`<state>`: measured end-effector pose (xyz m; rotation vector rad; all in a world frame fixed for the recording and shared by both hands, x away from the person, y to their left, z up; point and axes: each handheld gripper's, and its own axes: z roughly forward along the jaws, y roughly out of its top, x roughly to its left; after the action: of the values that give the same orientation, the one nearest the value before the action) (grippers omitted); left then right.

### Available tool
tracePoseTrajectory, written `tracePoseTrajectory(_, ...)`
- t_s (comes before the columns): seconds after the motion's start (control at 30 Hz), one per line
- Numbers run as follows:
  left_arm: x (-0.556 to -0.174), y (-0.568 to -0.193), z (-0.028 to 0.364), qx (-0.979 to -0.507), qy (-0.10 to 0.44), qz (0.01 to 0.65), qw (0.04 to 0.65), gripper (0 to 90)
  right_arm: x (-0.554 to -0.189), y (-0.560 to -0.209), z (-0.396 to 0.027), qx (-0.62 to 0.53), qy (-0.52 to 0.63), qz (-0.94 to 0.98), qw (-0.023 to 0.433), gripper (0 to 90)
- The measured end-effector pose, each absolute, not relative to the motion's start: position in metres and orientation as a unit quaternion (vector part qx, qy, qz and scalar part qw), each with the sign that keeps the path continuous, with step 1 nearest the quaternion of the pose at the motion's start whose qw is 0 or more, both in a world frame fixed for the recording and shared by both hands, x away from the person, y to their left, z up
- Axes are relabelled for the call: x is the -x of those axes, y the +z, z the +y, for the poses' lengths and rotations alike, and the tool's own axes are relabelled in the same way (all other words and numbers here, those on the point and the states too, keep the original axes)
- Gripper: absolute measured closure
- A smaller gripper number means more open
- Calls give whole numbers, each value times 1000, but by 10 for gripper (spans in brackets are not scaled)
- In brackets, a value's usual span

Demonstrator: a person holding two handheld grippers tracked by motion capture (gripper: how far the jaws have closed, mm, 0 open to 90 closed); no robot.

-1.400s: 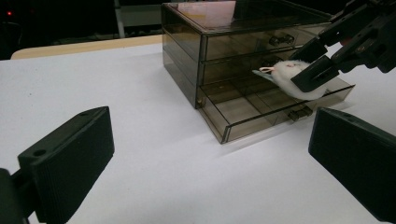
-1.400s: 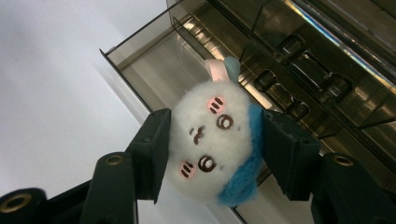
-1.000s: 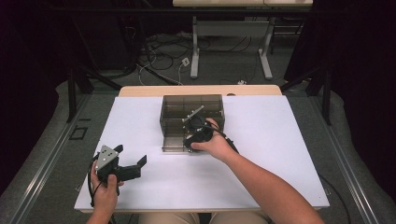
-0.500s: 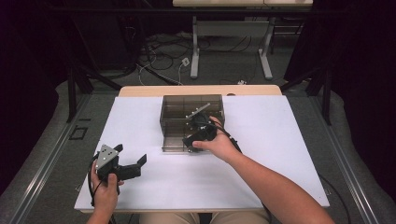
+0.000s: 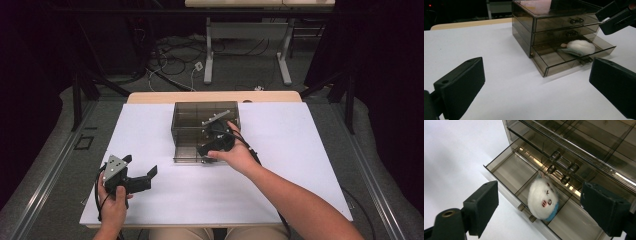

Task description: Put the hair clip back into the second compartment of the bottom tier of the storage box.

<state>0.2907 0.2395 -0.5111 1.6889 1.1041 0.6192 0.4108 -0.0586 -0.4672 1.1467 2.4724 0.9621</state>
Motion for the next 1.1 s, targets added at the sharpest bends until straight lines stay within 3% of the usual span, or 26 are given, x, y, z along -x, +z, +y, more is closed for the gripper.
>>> tracePoseTrajectory(0.5, -291, -511, 237, -701, 254, 448, 494, 4, -400, -462, -74, -413, 333, 837, 135, 146)
tracePoseTrajectory(0.93, -289, -511, 238, -699, 255, 452, 493, 4, -397, -460, -84, -418, 337, 834, 127, 3)
tracePoseTrajectory(1.1, -289, -511, 238, -699, 255, 452, 492, 4, -394, -458, -86, -415, 336, 835, 133, 0)
